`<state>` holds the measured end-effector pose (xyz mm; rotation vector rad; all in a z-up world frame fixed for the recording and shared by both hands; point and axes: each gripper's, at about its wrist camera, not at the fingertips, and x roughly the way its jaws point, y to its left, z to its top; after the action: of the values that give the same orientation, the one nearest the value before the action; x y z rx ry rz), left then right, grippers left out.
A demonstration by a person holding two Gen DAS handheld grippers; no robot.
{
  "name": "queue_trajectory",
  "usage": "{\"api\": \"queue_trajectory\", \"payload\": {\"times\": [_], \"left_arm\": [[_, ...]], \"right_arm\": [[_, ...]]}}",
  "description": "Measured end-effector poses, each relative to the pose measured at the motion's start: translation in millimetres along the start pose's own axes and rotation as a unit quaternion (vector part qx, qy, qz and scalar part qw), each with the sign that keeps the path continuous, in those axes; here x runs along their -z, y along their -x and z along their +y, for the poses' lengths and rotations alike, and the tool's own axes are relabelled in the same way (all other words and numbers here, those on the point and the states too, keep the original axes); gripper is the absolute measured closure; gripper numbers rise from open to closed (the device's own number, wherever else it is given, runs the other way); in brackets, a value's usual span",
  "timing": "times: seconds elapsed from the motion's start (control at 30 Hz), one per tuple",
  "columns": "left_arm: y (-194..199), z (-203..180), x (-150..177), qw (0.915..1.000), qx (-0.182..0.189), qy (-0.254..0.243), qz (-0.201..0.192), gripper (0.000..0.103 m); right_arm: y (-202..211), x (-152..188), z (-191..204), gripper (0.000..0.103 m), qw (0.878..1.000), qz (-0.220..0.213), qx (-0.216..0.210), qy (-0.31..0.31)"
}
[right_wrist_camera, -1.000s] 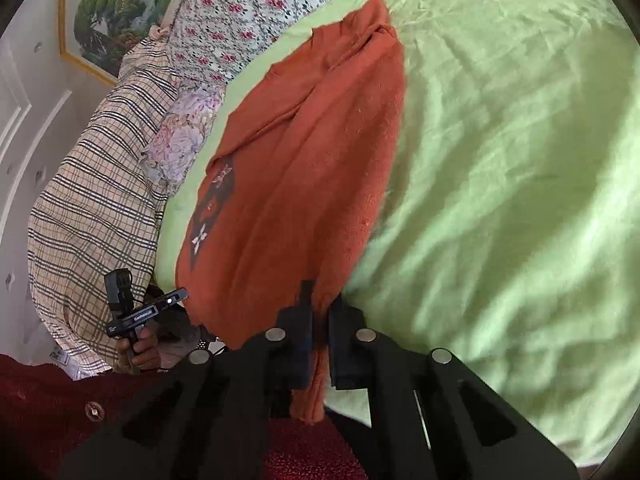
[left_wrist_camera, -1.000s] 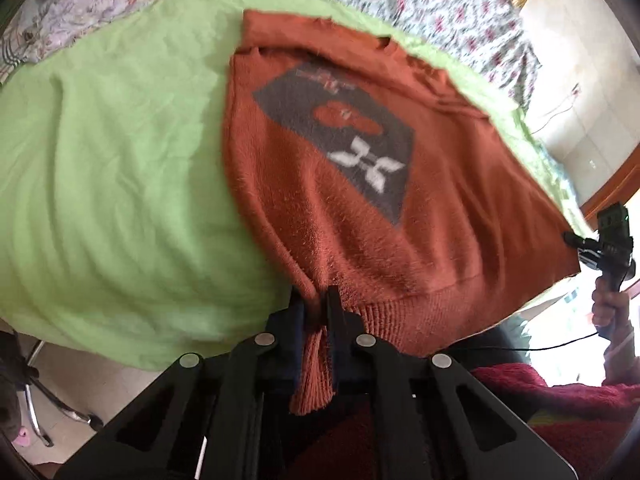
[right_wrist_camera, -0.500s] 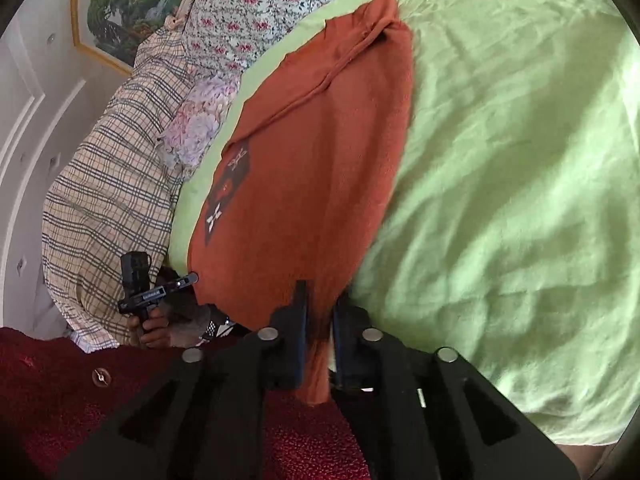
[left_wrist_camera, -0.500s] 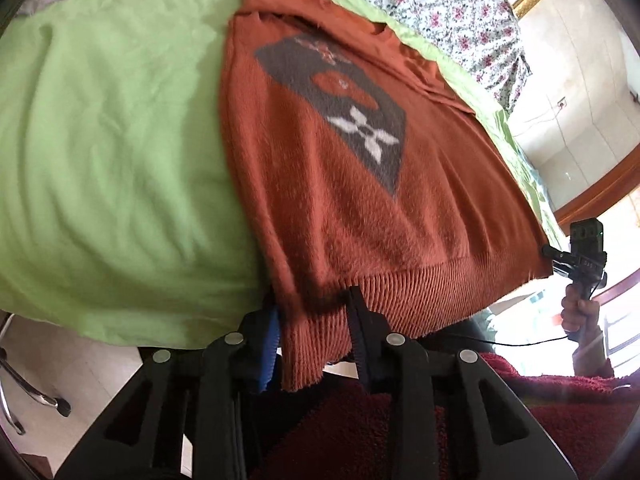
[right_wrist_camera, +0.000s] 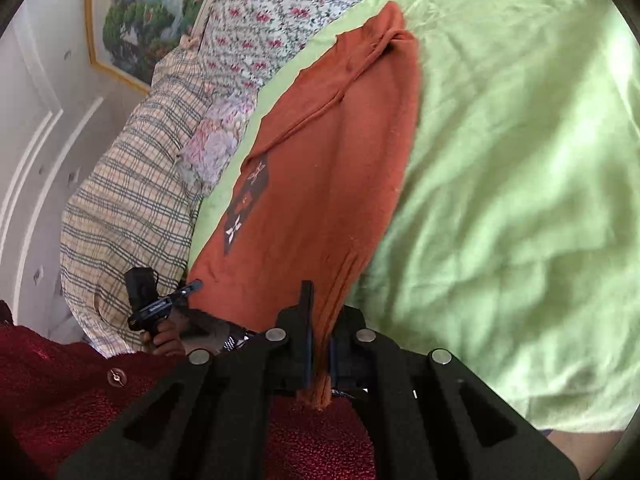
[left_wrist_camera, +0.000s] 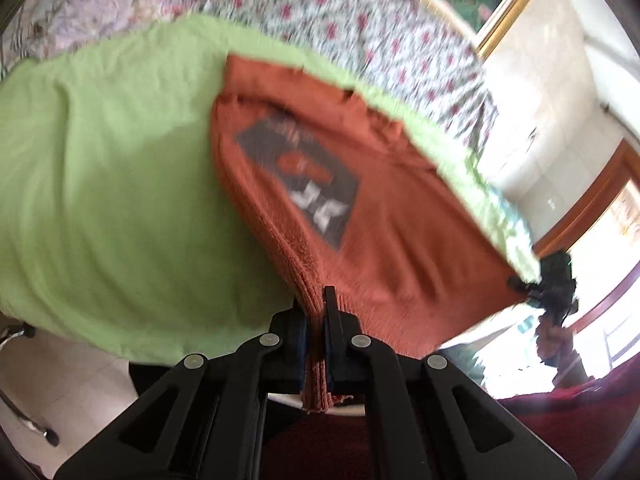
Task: Fold small clothes
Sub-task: 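Grasp the ribbed hem with both grippers and lift it, then fold the hem up toward the collar with both grippers and release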
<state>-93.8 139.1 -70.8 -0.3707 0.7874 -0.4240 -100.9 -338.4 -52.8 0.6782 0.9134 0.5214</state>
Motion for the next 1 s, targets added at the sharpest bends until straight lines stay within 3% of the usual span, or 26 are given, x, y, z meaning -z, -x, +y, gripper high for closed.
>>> {"api": "queue_trajectory", "payload": {"times": [0.23,0.43,0.7,1.0], "left_arm": [[20,-15,-37,0.9986,0.016,-0.007,-0.05,0.099],[7,-9,-95,0.9946,0.017,-0.001,-0.102,0.099],[-42,-3,-203,0.9879,-0.019,-0.015,-0.153,0.099],[-137,38,-285,0.9913,-0.06,0.005,-0.117,0.099]], "right_arm": [[13,-15,20,0.096,0.998,-0.039,-0.045,0.018],[13,-68,35,0.096,0.994,-0.088,-0.052,0.033],[-20,-186,41,0.096,0.992,-0.119,-0.004,0.049],[-79,-299,14,0.096,0.99,-0.117,0.07,0.039]]}}
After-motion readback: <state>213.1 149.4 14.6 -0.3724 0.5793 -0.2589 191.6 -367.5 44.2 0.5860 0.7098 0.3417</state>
